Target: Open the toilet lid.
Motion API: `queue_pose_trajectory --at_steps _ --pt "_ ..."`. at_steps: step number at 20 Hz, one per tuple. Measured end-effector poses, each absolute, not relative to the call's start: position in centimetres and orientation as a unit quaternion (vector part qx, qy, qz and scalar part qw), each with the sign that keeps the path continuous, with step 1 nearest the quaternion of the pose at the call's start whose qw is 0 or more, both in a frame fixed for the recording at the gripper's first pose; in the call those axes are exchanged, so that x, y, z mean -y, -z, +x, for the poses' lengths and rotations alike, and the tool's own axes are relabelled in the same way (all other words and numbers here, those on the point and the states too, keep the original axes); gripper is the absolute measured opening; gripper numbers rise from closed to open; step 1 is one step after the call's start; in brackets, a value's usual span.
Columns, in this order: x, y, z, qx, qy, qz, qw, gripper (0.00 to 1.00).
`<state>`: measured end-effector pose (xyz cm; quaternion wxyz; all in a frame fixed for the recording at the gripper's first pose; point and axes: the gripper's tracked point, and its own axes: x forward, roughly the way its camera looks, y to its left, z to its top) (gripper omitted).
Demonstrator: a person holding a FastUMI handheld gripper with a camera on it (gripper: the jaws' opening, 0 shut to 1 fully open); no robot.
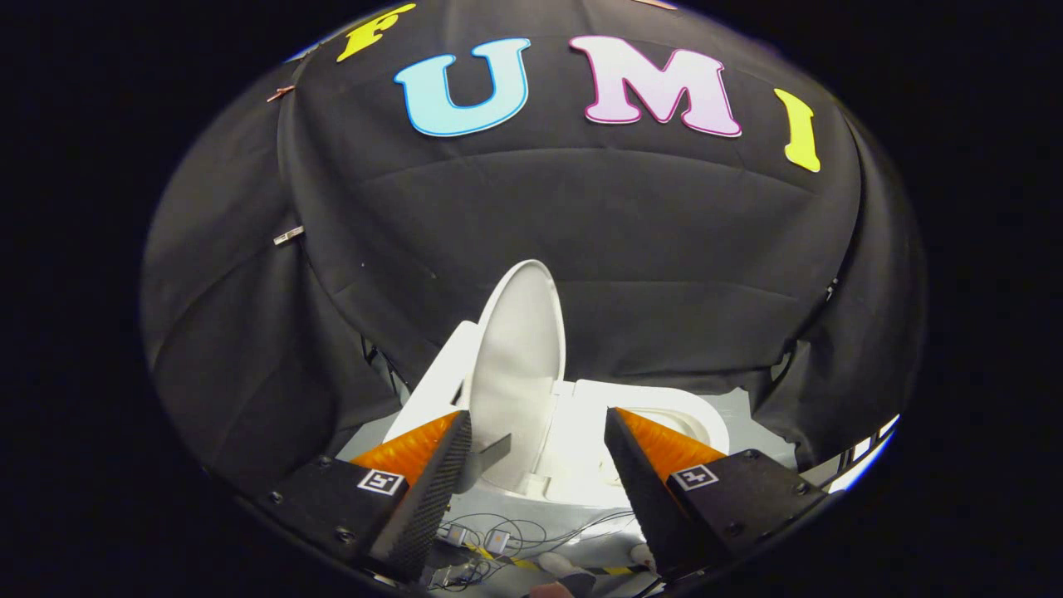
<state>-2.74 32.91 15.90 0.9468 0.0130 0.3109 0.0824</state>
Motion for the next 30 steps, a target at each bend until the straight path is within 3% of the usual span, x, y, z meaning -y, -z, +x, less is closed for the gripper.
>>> queue_pose_trajectory --at_steps 17,30 --pt "-10.4 -9.1 0.1 -0.195 -0.027 0.059 0.979 0.99" --pt "-3.2 -1.3 -0.7 -0.051 0.004 0.014 0.999 0.99"
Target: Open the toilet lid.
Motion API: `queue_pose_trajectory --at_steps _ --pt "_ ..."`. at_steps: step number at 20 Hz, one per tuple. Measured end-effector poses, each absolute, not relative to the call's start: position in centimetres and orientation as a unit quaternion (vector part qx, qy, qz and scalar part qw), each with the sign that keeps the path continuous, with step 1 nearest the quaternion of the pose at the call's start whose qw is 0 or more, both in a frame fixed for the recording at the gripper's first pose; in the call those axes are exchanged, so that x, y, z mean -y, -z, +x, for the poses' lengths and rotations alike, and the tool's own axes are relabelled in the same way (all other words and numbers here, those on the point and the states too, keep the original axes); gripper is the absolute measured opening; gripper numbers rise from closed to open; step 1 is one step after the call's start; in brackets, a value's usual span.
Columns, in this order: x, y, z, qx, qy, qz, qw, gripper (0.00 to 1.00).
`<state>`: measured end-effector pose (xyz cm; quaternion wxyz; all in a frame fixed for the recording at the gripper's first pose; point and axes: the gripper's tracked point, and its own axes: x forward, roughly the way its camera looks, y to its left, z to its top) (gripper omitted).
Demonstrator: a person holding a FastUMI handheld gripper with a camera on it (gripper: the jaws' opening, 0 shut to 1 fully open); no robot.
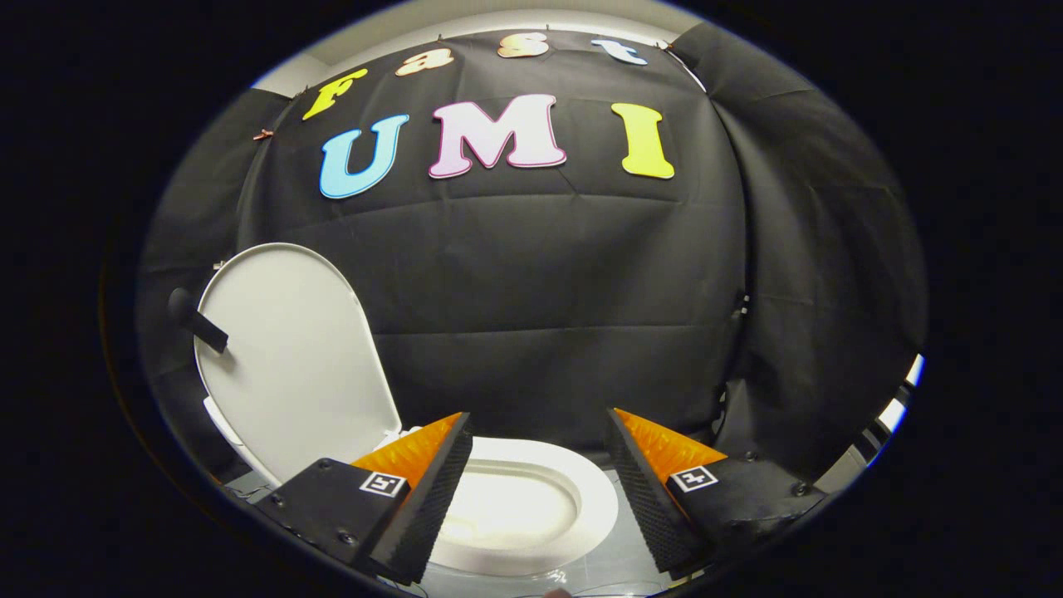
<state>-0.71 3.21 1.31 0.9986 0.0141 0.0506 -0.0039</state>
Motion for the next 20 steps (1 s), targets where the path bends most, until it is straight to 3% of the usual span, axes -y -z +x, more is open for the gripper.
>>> queue_pose_trajectory --at_steps 4,20 --pt "-2.0 -1.1 -1.0 0.005 0.011 -0.001 1.000 0.99" --pt "-2.8 -0.5 -1.2 0.018 -0.002 -0.014 1.000 1.00"
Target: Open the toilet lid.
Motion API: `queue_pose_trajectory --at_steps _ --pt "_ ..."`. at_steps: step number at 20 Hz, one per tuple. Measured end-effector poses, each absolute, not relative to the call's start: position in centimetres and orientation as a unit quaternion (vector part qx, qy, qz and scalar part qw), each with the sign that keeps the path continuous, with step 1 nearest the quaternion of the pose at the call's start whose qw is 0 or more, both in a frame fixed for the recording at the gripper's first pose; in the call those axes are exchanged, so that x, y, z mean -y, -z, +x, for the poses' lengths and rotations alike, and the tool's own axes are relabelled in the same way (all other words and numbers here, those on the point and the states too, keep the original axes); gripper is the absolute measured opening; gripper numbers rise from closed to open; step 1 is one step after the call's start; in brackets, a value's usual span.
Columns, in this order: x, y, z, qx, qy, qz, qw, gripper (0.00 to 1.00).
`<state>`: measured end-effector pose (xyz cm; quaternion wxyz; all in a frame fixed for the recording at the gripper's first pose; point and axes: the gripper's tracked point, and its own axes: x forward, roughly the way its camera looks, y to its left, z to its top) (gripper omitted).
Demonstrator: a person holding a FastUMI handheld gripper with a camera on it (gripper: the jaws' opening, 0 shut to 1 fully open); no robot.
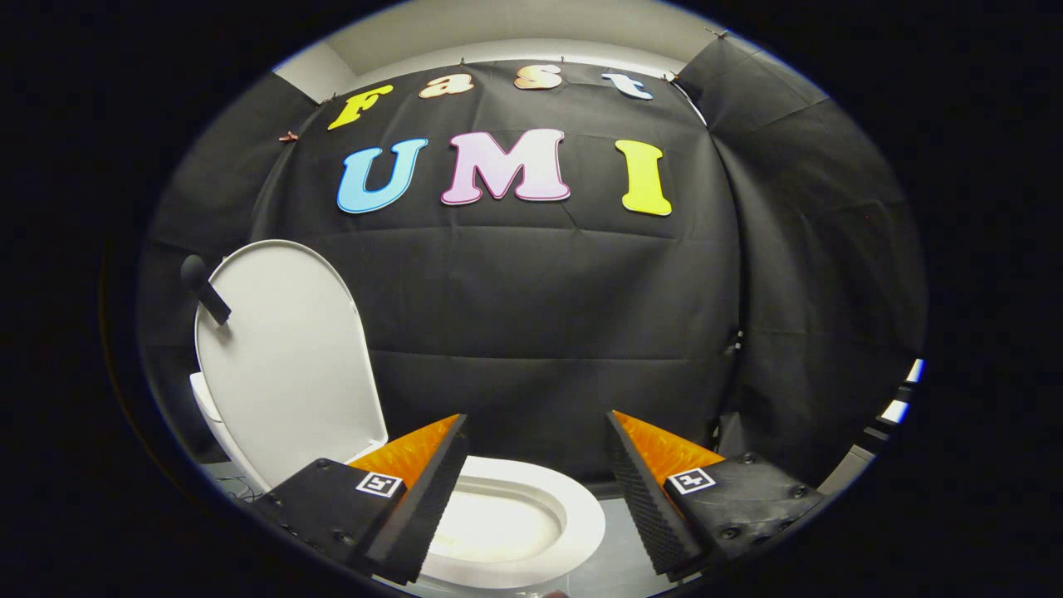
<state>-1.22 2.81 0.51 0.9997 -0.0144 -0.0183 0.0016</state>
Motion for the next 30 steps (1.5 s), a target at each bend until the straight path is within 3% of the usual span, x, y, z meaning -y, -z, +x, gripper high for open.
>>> queue_pose_trajectory --at_steps 30 --pt "-2.2 0.3 -1.3 -0.009 0.001 0.021 1.000 0.99"
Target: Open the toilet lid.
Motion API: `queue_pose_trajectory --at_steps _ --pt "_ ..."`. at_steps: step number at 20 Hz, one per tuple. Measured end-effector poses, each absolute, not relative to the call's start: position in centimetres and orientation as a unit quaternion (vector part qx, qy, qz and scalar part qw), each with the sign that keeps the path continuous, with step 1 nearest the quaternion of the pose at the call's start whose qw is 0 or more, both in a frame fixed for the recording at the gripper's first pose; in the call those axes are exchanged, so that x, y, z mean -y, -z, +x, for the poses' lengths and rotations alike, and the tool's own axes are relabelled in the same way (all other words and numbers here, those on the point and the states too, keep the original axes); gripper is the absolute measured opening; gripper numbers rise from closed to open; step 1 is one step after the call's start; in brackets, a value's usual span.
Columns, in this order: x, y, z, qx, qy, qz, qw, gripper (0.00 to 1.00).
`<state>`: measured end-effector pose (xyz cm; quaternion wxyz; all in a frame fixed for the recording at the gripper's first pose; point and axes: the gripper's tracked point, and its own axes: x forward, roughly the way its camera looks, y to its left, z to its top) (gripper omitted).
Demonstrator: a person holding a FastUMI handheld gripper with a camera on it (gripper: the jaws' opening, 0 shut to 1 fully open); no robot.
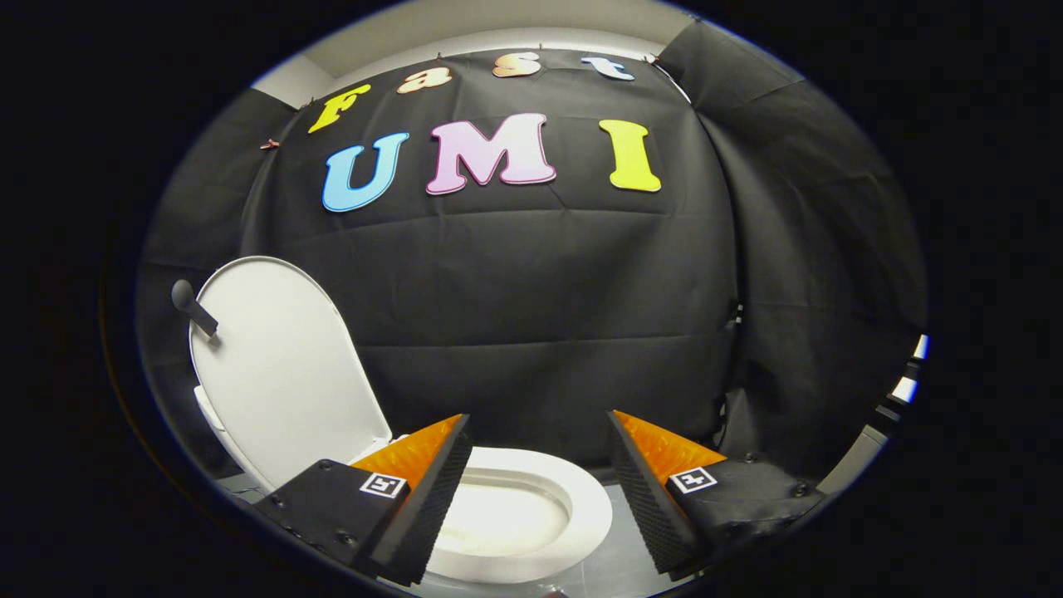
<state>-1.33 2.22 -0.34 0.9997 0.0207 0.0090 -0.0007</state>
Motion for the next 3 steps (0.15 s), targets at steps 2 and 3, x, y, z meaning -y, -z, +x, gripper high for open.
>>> queue_pose_trajectory --at_steps 2,3 --pt "-2.22 0.42 -1.30 -0.011 0.001 0.022 1.000 0.99" --pt "-2.22 0.44 -1.35 -0.012 0.001 0.022 1.000 0.99"
